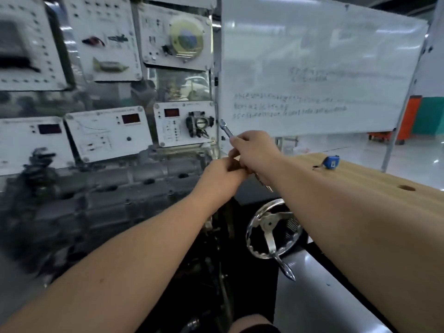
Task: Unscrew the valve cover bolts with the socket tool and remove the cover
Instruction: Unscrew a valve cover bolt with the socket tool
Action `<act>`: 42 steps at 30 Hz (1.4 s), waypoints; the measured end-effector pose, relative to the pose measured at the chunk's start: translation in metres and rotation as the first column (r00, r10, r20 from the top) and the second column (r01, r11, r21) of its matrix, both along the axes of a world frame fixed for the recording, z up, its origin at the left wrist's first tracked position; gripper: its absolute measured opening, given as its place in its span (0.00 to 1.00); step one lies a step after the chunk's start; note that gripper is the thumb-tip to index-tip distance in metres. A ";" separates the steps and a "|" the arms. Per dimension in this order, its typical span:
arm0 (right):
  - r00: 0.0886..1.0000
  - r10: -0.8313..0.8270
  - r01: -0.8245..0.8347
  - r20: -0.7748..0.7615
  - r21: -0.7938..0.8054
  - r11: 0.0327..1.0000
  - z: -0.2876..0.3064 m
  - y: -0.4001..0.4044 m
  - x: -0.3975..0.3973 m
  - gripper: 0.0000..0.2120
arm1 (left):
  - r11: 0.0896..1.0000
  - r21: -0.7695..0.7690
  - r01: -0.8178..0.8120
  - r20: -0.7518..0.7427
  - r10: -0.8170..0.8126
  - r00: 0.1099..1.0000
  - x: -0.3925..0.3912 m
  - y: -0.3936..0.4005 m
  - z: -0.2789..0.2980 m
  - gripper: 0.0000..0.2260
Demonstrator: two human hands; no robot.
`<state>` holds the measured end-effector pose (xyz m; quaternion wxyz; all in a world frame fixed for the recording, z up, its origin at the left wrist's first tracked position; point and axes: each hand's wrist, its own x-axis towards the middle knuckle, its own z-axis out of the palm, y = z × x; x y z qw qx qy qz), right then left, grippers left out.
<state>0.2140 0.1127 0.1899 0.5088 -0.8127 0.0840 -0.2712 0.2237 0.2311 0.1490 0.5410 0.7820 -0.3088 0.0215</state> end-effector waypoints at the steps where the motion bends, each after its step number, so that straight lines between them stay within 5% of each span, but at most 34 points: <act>1: 1.000 0.019 -0.019 0.020 0.030 0.999 0.002 0.013 0.010 0.15 | 1.000 0.000 -0.028 0.012 0.028 1.000 0.007 0.013 0.003 0.10; 6: 0.988 0.116 -0.130 0.102 0.147 0.980 0.015 0.058 0.049 0.16 | 0.987 -0.011 -0.159 0.109 0.159 0.981 0.043 0.067 0.016 0.04; 17: 0.945 0.229 -0.297 0.235 0.318 0.900 0.039 0.091 0.130 0.15 | 0.876 0.057 -0.479 0.257 0.451 0.855 0.114 0.132 0.038 0.09; 24: 0.936 0.306 -0.350 0.175 0.361 0.864 0.046 0.111 0.179 0.26 | 0.889 0.231 -0.396 0.154 0.369 0.917 0.160 0.129 0.054 0.17; 42: 0.829 0.488 -0.555 0.272 0.300 0.776 0.028 0.125 0.204 0.25 | 0.892 0.436 -0.120 0.054 0.108 0.993 0.204 0.142 0.046 0.15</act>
